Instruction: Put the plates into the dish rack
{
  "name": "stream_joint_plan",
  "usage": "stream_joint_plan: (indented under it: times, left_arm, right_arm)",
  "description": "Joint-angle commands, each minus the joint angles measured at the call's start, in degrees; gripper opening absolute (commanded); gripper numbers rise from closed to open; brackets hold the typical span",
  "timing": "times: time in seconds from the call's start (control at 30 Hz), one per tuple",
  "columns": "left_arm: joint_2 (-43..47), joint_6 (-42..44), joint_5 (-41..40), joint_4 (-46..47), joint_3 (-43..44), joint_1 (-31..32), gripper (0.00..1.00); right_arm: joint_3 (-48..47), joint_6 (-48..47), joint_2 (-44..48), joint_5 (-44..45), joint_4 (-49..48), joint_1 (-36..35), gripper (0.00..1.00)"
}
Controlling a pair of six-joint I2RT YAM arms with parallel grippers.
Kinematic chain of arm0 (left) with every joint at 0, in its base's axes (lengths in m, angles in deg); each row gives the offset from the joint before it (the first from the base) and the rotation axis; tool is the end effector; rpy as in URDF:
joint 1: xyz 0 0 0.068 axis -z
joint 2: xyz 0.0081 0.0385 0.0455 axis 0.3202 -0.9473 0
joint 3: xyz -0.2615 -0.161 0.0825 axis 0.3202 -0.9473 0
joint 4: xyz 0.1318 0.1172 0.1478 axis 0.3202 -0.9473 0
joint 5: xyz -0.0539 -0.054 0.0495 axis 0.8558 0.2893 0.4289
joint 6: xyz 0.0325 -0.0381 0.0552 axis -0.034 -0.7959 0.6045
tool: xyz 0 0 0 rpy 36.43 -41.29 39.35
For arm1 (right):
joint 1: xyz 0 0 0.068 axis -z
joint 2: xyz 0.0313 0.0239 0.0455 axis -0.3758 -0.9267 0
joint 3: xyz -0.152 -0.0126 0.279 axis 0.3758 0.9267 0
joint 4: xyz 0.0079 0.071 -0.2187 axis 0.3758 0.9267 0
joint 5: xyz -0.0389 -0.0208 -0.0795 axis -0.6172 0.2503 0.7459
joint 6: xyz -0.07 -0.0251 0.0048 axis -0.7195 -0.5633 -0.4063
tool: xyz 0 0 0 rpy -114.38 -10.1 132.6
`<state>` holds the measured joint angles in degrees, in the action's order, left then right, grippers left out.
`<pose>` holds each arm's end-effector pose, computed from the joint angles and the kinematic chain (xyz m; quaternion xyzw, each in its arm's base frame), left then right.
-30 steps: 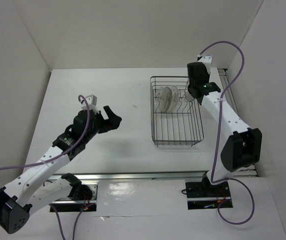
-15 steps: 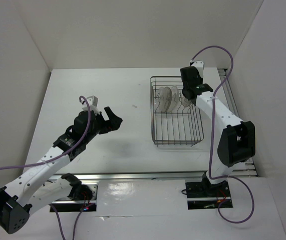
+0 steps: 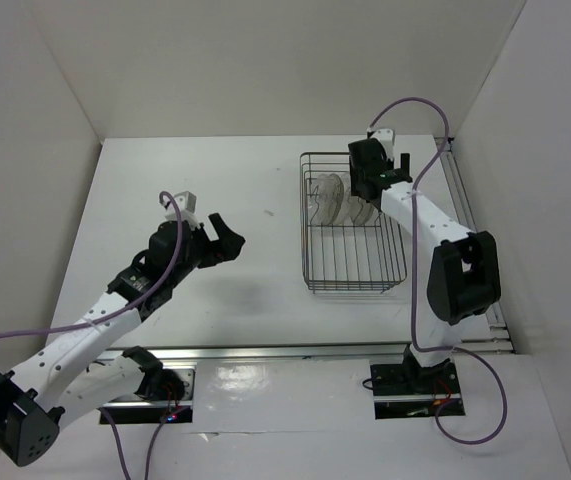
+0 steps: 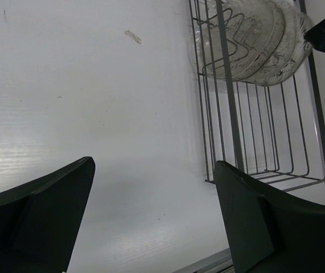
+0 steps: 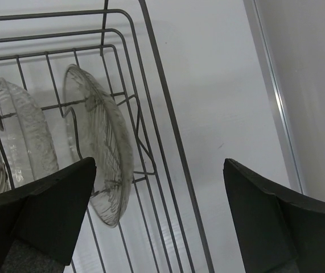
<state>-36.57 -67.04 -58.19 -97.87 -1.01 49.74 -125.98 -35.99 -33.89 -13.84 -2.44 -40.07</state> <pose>0.1557 -0.0808 0.3297 -0.1403 0.8056 -0.2887 0.4979 0.3646 0.0774 0.3247 0.0511 0.8761 -0.2136 0.4292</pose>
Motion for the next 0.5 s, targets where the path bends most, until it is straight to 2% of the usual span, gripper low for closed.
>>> stream_joint_plan:
  times: [0.0, 0.23, 0.33, 0.47]
  left_arm:
    - [-1.36, 0.61, -0.70, 1.55, 0.18, 0.22, 1.00]
    - [-6.19, 0.09, -3.77, -5.65, 6.67, 0.22, 1.00]
    - [-9.26, 0.09, -4.31, -11.18, 12.47, 0.22, 1.00]
    - [-10.77, 1.31, -8.08, -19.71, 22.65, 0.22, 1.00]
  right_arm:
    - [-2.66, 0.69, -0.55, 0.63, -1.16, -0.11, 1.00]
    - [-4.68, 3.76, 9.11, 2.20, 2.00, -1.78, 1.00]
    - [-8.73, 5.52, 13.15, 5.20, 6.83, -1.78, 1.00]
    - [-11.37, 6.58, 18.42, 4.51, 12.10, -3.09, 1.00]
